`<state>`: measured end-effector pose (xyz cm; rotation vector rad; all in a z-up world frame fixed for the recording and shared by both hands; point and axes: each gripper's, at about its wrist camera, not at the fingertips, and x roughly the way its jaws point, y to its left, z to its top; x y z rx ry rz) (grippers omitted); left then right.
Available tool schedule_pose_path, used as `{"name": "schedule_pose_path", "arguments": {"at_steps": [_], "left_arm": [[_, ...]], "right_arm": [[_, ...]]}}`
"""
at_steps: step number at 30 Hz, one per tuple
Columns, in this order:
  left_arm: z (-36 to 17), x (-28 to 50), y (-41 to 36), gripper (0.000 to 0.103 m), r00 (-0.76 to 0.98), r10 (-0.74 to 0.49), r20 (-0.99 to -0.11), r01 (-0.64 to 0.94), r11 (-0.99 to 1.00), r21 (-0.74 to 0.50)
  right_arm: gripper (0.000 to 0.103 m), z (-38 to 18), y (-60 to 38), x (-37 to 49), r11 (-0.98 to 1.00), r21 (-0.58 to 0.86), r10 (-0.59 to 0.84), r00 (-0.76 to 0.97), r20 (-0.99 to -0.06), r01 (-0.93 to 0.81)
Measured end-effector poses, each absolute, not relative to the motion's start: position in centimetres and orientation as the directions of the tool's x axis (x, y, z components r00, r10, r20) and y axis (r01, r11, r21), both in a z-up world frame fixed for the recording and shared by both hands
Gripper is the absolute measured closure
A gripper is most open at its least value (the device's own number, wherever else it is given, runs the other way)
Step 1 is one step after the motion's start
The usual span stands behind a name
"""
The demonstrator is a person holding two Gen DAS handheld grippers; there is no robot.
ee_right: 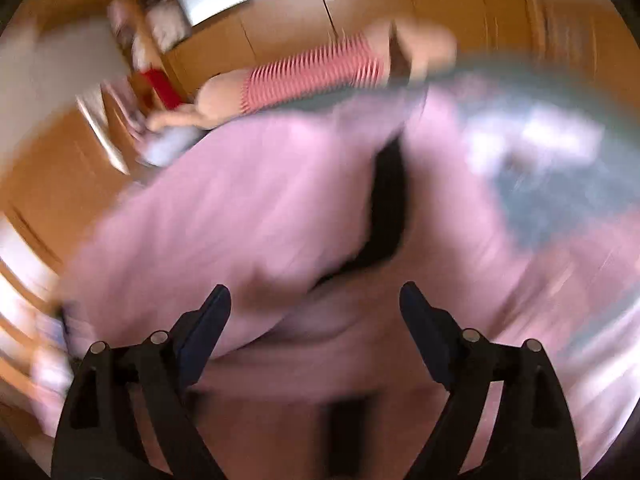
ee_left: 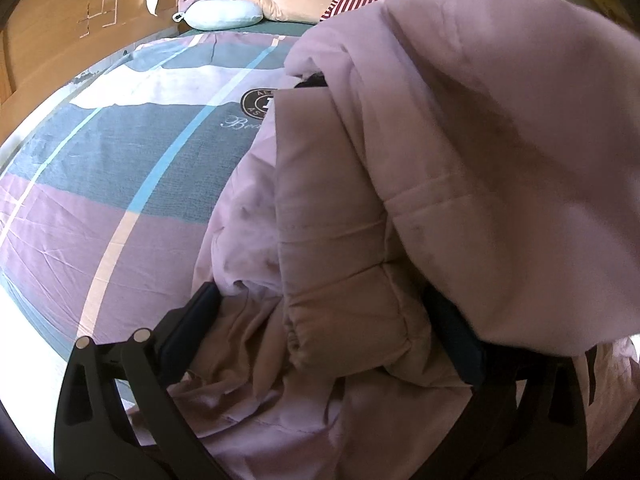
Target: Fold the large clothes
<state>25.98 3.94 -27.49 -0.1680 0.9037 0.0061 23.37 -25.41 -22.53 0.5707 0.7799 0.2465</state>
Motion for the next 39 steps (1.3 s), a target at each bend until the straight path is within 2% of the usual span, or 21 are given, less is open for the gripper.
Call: {"name": "schedule_pose_path", "arguments": {"at_steps": [3, 7, 9, 11, 13, 14, 15, 17, 18, 20, 23, 27, 30, 32, 34, 35, 37, 38, 39], "left_arm": [[-27.5, 25.9, 3.9, 0.002, 0.619, -0.066, -0.783, -0.076, 0.987, -0.143], [-27.5, 26.0, 3.9, 0.002, 0.618, -0.069, -0.783, -0.076, 0.986, -0.147], [-27.5, 26.0, 3.9, 0.002, 0.618, -0.069, -0.783, -0.076, 0.986, -0.146], [-27.5, 26.1, 4.0, 0.002, 0.617, -0.067, -0.784, -0.077, 0.987, -0.145], [-27.5, 26.2, 3.9, 0.002, 0.613, -0.063, -0.788, -0.077, 0.987, -0.139], [-27.5, 26.2, 3.9, 0.002, 0.609, -0.061, -0.791, -0.077, 0.988, -0.136], [-27.4, 26.2, 3.9, 0.002, 0.606, -0.060, -0.793, -0.078, 0.988, -0.134], [-26.8, 26.2, 4.0, 0.002, 0.588, -0.051, -0.808, -0.095, 0.987, -0.131], [-26.4, 26.1, 4.1, 0.002, 0.582, -0.037, -0.812, -0.116, 0.985, -0.128], [-24.8, 25.1, 4.5, 0.002, 0.617, -0.011, -0.787, -0.165, 0.976, -0.143], [-21.5, 22.8, 5.0, 0.002, 0.748, -0.004, -0.664, -0.179, 0.962, -0.208], [-19.8, 21.6, 4.0, 0.002, 0.801, -0.134, -0.584, -0.048, 0.957, -0.285], [-20.4, 21.3, 1.2, 0.002, 0.772, -0.229, -0.593, 0.078, 0.960, -0.270], [-21.3, 21.3, -0.4, 0.002, 0.748, -0.222, -0.625, 0.095, 0.968, -0.231], [-23.0, 21.9, -1.3, 0.002, 0.698, -0.176, -0.694, 0.088, 0.983, -0.161], [-24.1, 22.6, -1.7, 0.002, 0.660, -0.149, -0.737, 0.086, 0.989, -0.123], [-25.1, 22.8, -1.8, 0.002, 0.651, -0.122, -0.749, 0.089, 0.992, -0.085], [-25.0, 22.8, -1.8, 0.002, 0.658, -0.122, -0.744, 0.090, 0.993, -0.083], [-24.9, 22.8, -1.8, 0.002, 0.654, -0.118, -0.747, 0.091, 0.993, -0.077]], "right_arm": [[0.015, -22.8, -23.1, 24.0, 0.661, 0.750, 0.589, 0.629, -0.508, -0.014], [0.005, -22.0, -18.6, 26.3, 0.557, 0.830, 0.712, 0.529, -0.461, -0.027], [0.003, -22.2, -16.7, 28.1, 0.546, 0.837, 0.730, 0.488, -0.479, 0.005], [0.001, -22.9, -15.4, 29.4, 0.576, 0.814, 0.708, 0.451, -0.543, 0.076], [0.004, -24.1, -14.9, 30.2, 0.578, 0.810, 0.705, 0.443, -0.555, 0.095], [0.036, -24.3, -15.2, 30.0, 0.595, 0.798, 0.686, 0.456, -0.567, 0.095], [0.086, -24.4, -15.8, 29.9, 0.623, 0.776, 0.661, 0.465, -0.589, 0.099], [0.096, -24.5, -17.5, 28.9, 0.603, 0.794, 0.652, 0.526, -0.546, 0.077], [0.097, -24.0, -19.0, 27.8, 0.621, 0.781, 0.616, 0.576, -0.537, 0.065], [0.099, -22.8, -20.9, 25.8, 0.693, 0.720, 0.522, 0.659, -0.542, 0.043], [0.099, -22.5, -22.3, 21.8, 0.786, 0.618, 0.445, 0.693, -0.567, 0.000], [0.099, -25.4, -19.9, 18.6, 0.847, 0.528, 0.444, 0.615, -0.651, -0.053], [0.099, -26.8, -18.0, 17.1, 0.872, 0.484, 0.428, 0.602, -0.674, -0.079], [0.099, -27.2, -17.2, 17.0, 0.887, 0.453, 0.410, 0.596, -0.691, -0.086], [0.098, -27.1, -17.2, 17.0, 0.891, 0.444, 0.406, 0.597, -0.691, -0.092], [0.094, -27.0, -17.6, 17.1, 0.891, 0.446, 0.402, 0.598, -0.693, -0.083], [0.072, -26.6, -18.5, 17.1, 0.896, 0.443, 0.373, 0.604, -0.704, -0.036], [0.052, -26.1, -19.0, 17.0, 0.894, 0.449, 0.360, 0.620, -0.698, -0.014], [0.047, -25.6, -19.6, 16.3, 0.889, 0.457, 0.354, 0.641, -0.680, -0.006]]}}
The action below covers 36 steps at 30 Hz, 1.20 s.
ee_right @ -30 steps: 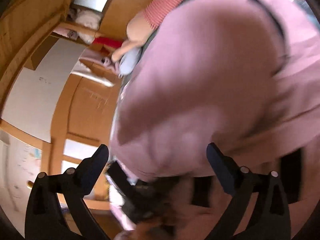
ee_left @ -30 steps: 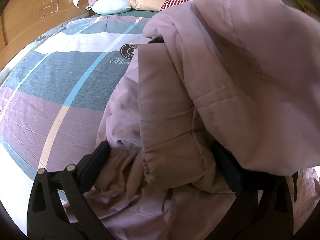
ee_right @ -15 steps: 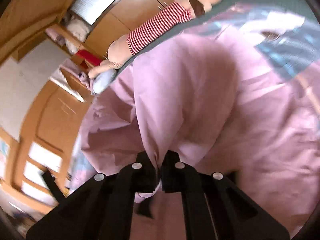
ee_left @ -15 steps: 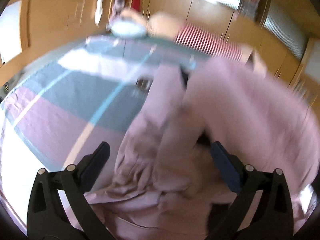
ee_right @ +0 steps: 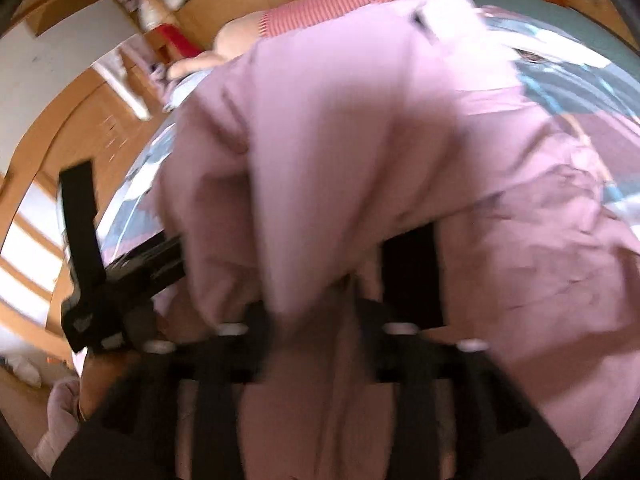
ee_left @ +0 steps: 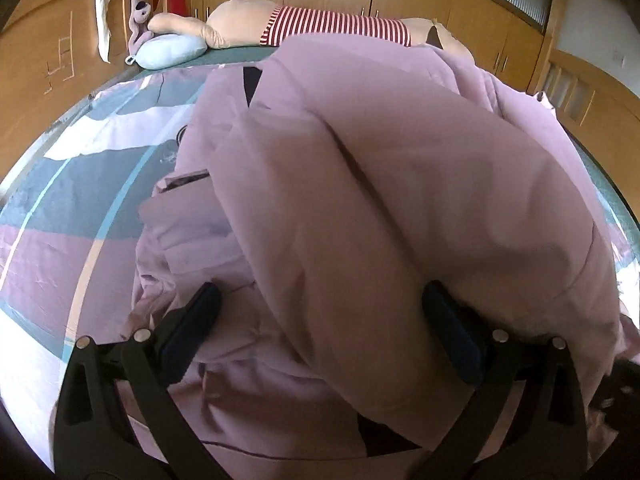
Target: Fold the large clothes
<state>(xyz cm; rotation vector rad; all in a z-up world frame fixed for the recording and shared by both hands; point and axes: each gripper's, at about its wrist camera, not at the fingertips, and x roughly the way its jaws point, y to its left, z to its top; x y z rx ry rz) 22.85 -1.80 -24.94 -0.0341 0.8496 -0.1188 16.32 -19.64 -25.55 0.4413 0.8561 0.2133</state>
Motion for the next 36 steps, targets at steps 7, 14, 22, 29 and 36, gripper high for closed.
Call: {"name": "schedule_pose_path", "arguments": {"at_steps": [7, 14, 22, 29, 36], "left_arm": [[-25.2, 22.8, -2.0, 0.002, 0.655, -0.107, -0.748, 0.099, 0.994, -0.055], [-25.3, 23.2, -2.3, 0.002, 0.648, -0.106, -0.754, 0.105, 0.993, -0.050], [-22.2, 21.3, -1.6, 0.002, 0.768, -0.122, -0.628, 0.092, 0.993, -0.080], [-21.1, 21.0, -1.8, 0.002, 0.764, -0.288, -0.577, 0.207, 0.957, -0.204], [-26.2, 22.9, -5.3, 0.002, 0.619, -0.127, -0.775, 0.204, 0.979, 0.003]], "right_arm": [[0.057, -20.9, -21.2, 16.6, 0.896, 0.435, 0.322, 0.800, -0.506, -0.086], [0.067, -25.3, -19.8, 23.5, 0.950, 0.311, 0.239, 0.700, -0.673, -0.026], [0.076, -29.3, -22.1, 24.6, 0.973, 0.227, 0.164, 0.775, -0.611, -0.026], [0.047, -29.2, -22.2, 22.9, 0.953, 0.275, 0.267, 0.791, -0.550, -0.130], [0.031, -28.8, -20.7, 22.9, 0.967, 0.203, 0.243, 0.789, -0.564, -0.153]]}}
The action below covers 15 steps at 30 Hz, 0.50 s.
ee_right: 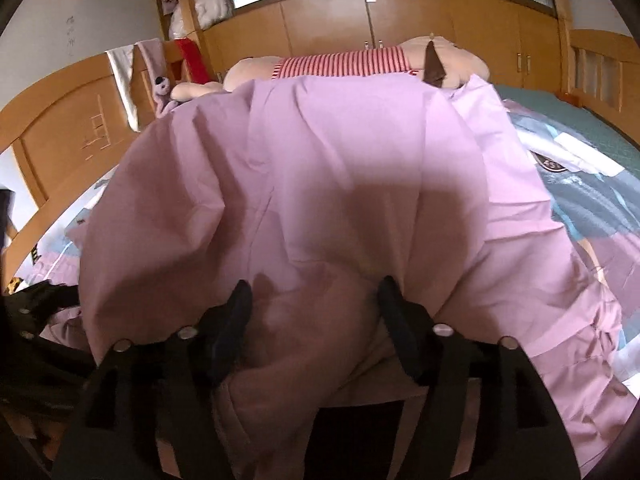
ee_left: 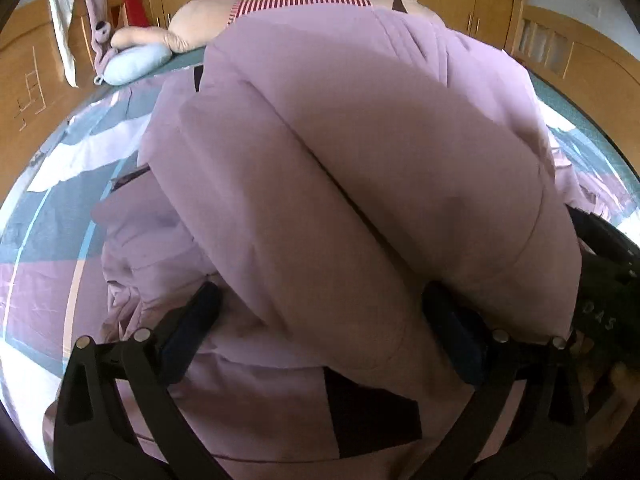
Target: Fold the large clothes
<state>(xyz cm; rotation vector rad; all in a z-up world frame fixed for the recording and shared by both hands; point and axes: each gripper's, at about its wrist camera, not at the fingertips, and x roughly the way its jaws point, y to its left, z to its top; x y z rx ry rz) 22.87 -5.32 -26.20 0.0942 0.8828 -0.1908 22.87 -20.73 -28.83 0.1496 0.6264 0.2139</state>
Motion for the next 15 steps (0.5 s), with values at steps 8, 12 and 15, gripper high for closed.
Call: {"name": "schedule_pose_path", "arguments": {"at_steps": [8, 12, 15], "left_arm": [[-25.0, 22.2, -4.3, 0.002, 0.639, -0.130, -0.758, 0.156, 0.987, -0.038], [-24.0, 22.2, -2.5, 0.002, 0.637, -0.093, -0.766, 0.054, 0.996, -0.075], [-23.0, 21.7, -0.6, 0.002, 0.672, -0.045, -0.739, -0.044, 0.994, -0.101]], "right_arm": [[0.030, -27.4, -21.3, 21.9, 0.957, 0.253, 0.258, 0.816, -0.517, -0.142], [0.030, -24.0, -21.9, 20.6, 0.943, 0.324, 0.223, 0.862, -0.455, -0.073], [0.030, -21.7, -20.1, 20.9, 0.947, 0.306, 0.235, 0.866, -0.442, -0.100]]}}
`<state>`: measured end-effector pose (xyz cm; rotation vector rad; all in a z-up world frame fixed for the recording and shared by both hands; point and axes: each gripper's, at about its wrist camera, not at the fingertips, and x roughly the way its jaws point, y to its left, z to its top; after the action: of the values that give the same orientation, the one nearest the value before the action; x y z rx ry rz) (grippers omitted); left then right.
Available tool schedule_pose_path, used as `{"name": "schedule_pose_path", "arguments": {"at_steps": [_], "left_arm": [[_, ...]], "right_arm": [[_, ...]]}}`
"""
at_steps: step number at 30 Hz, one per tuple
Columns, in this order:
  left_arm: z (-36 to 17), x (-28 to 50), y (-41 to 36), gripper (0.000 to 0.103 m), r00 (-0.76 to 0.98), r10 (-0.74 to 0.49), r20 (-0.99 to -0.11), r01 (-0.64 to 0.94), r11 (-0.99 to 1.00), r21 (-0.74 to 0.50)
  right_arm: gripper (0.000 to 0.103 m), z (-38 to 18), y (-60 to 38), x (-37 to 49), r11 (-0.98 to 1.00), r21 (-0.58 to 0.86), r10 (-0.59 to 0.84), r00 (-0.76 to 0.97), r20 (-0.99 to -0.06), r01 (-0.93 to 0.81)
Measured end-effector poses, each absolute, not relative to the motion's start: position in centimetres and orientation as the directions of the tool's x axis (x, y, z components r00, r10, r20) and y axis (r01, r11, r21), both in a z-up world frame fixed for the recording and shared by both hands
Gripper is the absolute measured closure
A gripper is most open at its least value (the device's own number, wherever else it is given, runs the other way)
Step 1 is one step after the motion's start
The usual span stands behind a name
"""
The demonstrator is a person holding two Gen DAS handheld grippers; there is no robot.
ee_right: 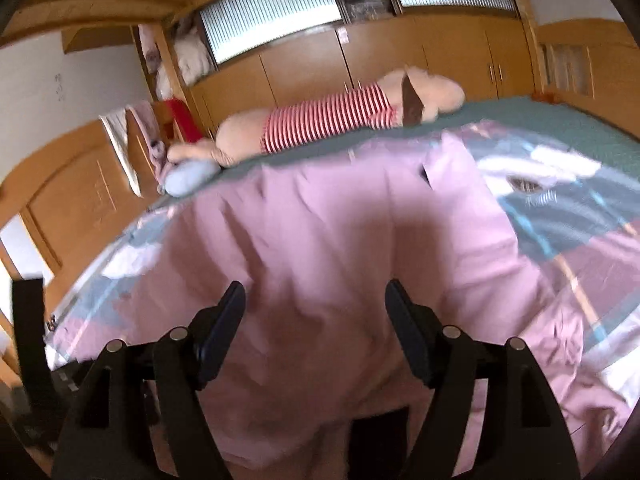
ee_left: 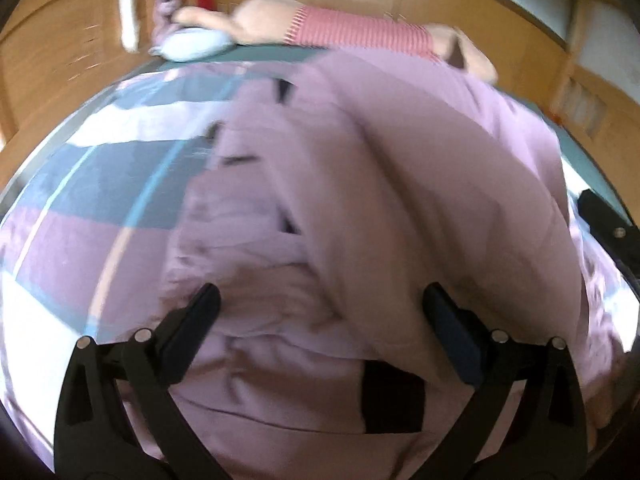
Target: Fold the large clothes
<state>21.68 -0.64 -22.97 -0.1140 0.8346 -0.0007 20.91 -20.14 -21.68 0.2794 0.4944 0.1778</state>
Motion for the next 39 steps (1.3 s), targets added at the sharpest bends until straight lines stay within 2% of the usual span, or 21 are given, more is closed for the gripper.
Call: {"name": "schedule_pose_path", "arguments": {"at_steps": [4, 7, 12, 15, 24, 27, 29, 31, 34, 36, 39], "left_arm": [[-21.3, 20.8, 1.9, 0.002, 0.749, -0.084, -0.657, -0.094, 0.968, -0.232], [-20.5, 20.8, 2.8, 0.002, 0.776, -0.081, -0.626, -0.107, 0.961, -0.257], [-21.8, 22.0, 1.6, 0.002, 0.723, -0.139, -0.677, -0.052, 0.966, -0.254], [-23.3, 22.8, 0.2, 0.002, 0.666, -0.175, -0.725, -0.010, 0.970, -0.243], [-24.2, 23.4, -1.0, 0.002, 0.655, -0.135, -0.743, 0.019, 0.987, -0.163], [-24.3, 23.3, -1.2, 0.002, 0.654, -0.125, -0.746, 0.021, 0.989, -0.148], [-24.5, 23.2, -1.1, 0.002, 0.651, -0.122, -0.749, 0.019, 0.989, -0.145], [-24.5, 23.2, -1.1, 0.002, 0.650, -0.119, -0.751, 0.020, 0.990, -0.140], [-24.6, 23.2, -1.4, 0.002, 0.648, -0.112, -0.753, 0.027, 0.992, -0.124], [-24.8, 23.2, -1.7, 0.002, 0.647, -0.100, -0.756, 0.031, 0.994, -0.105], [-24.7, 23.2, -1.8, 0.002, 0.651, -0.097, -0.753, 0.032, 0.994, -0.101]], "right_arm": [[0.030, -23.1, -15.3, 22.6, 0.973, 0.141, 0.229, 0.786, -0.575, -0.181], [0.025, -26.6, -13.0, 23.0, 0.979, 0.038, 0.171, 0.716, -0.676, -0.198], [0.025, -27.7, -11.8, 21.7, 0.982, -0.052, 0.100, 0.741, -0.664, -0.180], [0.024, -27.6, -12.3, 20.5, 0.982, -0.024, 0.123, 0.729, -0.673, -0.187], [0.025, -26.5, -13.0, 16.7, 0.970, -0.054, 0.143, 0.735, -0.663, -0.237], [0.025, -24.7, -15.4, 15.8, 0.990, 0.025, 0.128, 0.787, -0.603, -0.142], [0.024, -24.4, -16.7, 16.2, 0.998, 0.027, 0.058, 0.805, -0.590, -0.052], [0.024, -25.6, -17.5, 17.6, 0.999, 0.027, 0.039, 0.765, -0.643, -0.028], [0.023, -29.2, -18.3, 19.8, 0.992, 0.126, 0.113, 0.660, -0.743, -0.027], [0.017, -30.0, -18.9, 19.9, 0.986, 0.169, 0.134, 0.666, -0.733, -0.012], [0.015, -30.3, -19.2, 19.8, 0.982, 0.186, 0.148, 0.668, -0.730, -0.014]]}}
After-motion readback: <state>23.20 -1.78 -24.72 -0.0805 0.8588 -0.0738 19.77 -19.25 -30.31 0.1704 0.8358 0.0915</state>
